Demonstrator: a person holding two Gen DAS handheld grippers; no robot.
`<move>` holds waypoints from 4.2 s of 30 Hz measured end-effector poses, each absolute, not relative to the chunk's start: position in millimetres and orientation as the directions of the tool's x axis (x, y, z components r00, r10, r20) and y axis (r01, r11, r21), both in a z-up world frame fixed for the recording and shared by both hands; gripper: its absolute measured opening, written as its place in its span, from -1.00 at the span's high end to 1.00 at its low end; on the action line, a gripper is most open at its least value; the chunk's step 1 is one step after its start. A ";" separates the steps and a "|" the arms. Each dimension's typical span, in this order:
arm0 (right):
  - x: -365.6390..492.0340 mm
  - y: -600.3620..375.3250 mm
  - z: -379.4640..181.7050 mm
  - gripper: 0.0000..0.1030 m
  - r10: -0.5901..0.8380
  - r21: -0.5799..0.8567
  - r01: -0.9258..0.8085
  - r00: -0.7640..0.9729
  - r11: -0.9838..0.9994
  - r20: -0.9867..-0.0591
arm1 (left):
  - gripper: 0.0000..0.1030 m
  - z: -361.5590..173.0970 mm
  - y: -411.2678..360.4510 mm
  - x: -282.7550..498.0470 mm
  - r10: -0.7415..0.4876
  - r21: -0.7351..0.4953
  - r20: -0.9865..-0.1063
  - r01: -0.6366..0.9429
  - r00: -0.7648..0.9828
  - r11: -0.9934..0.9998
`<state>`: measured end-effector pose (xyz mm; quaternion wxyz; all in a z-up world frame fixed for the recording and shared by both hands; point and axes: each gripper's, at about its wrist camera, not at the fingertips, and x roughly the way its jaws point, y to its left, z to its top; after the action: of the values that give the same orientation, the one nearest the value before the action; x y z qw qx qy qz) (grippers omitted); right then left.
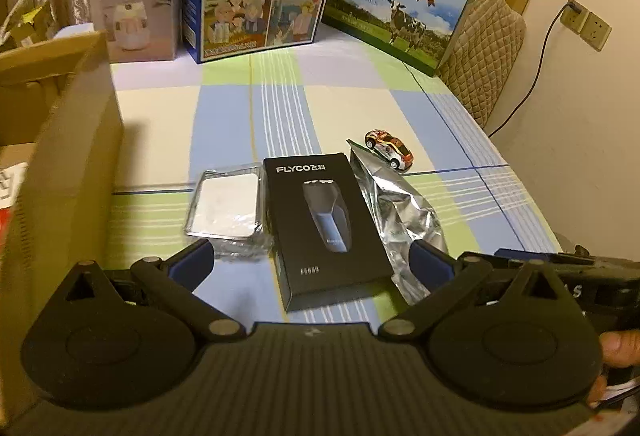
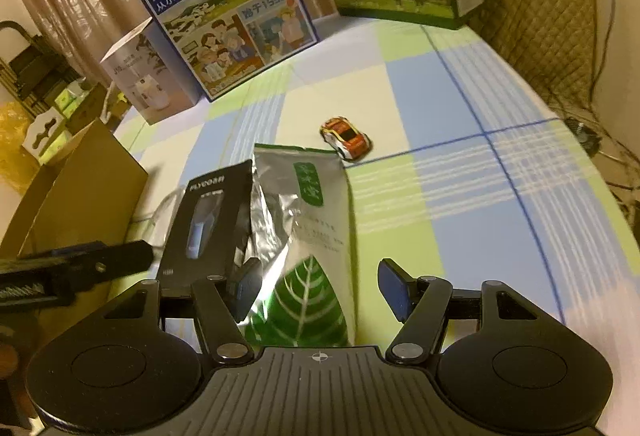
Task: Organize objects
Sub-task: 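Grasp the black FLYCO box with the left tool while the right tool grasps the silver tea bag, then lift the FLYCO box and tea bag and hold them above the table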
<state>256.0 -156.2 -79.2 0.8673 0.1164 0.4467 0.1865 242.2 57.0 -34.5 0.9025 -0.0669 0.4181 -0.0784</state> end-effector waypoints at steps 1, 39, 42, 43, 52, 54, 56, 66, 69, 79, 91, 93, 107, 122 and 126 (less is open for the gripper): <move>261.2 -154.0 -80.5 -0.20 0.436 0.371 -0.230 0.523 0.900 -0.732 | -0.98 -37.7 57.5 245.8 -0.199 -0.188 -0.743 0.086 0.639 0.978; 281.7 -166.8 -93.7 -0.48 0.276 0.174 -0.245 0.489 0.954 -0.828 | -0.97 -66.0 60.0 265.4 -0.249 -0.234 -0.756 0.105 0.606 0.967; 279.6 -148.1 -100.9 -0.49 0.209 0.061 -0.302 0.490 0.951 -0.846 | -0.97 -68.1 62.4 265.9 -0.242 -0.232 -0.760 0.096 0.603 0.968; 278.9 -142.7 -104.5 -0.50 0.184 0.019 -0.322 0.490 0.946 -0.852 | -0.97 -69.0 62.9 266.4 -0.240 -0.232 -0.762 0.092 0.601 0.968; 279.8 -143.9 -115.8 -0.05 0.145 -0.016 -0.309 0.490 0.951 -0.859 | -0.97 -71.5 58.3 268.8 -0.257 -0.240 -0.763 0.110 0.593 0.965; 278.5 -146.7 -110.9 0.15 0.151 -0.011 -0.305 0.502 0.952 -0.851 | -0.97 -71.7 55.0 269.1 -0.262 -0.235 -0.763 0.124 0.591 0.964; 279.1 -149.9 -109.0 0.18 0.164 0.010 -0.294 0.503 0.956 -0.849 | -0.97 -72.1 51.1 269.6 -0.262 -0.227 -0.764 0.134 0.589 0.965; 282.1 -150.2 -105.4 0.18 0.177 0.040 -0.271 0.503 0.962 -0.846 | -0.91 -84.1 26.5 278.9 -0.217 -0.161 -0.792 0.148 0.570 0.976; 280.4 -152.3 -106.0 0.18 0.186 0.051 -0.268 0.506 0.962 -0.842 | -0.76 -88.4 21.2 278.2 -0.182 -0.118 -0.798 0.147 0.574 0.982; 253.1 -144.0 -94.2 0.20 0.248 0.094 -0.299 0.534 0.949 -0.808 | -0.52 -83.0 16.2 240.0 -0.150 -0.082 -0.833 0.148 0.533 0.986; 178.1 -145.3 -86.0 0.20 0.280 0.157 -0.265 0.531 0.951 -0.800 | -0.62 -77.2 20.9 154.0 -0.129 -0.088 -0.862 0.106 0.491 0.990; 175.4 -141.5 -87.9 0.20 0.282 0.155 -0.273 0.522 0.949 -0.805 | -0.63 -73.1 23.4 150.2 -0.123 -0.089 -0.857 0.091 0.500 0.992; 181.2 -135.1 -99.7 0.20 0.244 0.113 -0.273 0.513 0.955 -0.823 | -0.67 -82.8 16.1 186.7 -0.122 -0.061 -0.876 0.143 0.467 0.988; 157.4 -127.6 -87.5 0.21 0.257 0.118 -0.272 0.560 0.955 -0.788 | -0.48 -83.1 22.3 176.8 -0.093 -0.050 -0.878 0.103 0.470 0.993; 137.6 -129.6 -74.6 0.21 0.252 0.122 -0.252 0.591 0.960 -0.767 | -0.48 -73.0 25.6 160.2 -0.096 -0.053 -0.871 0.101 0.481 0.993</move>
<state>137.6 -129.6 -74.6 0.8918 0.0001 0.4298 0.1414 160.2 25.6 -73.0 0.8605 0.0029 0.5061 -0.0572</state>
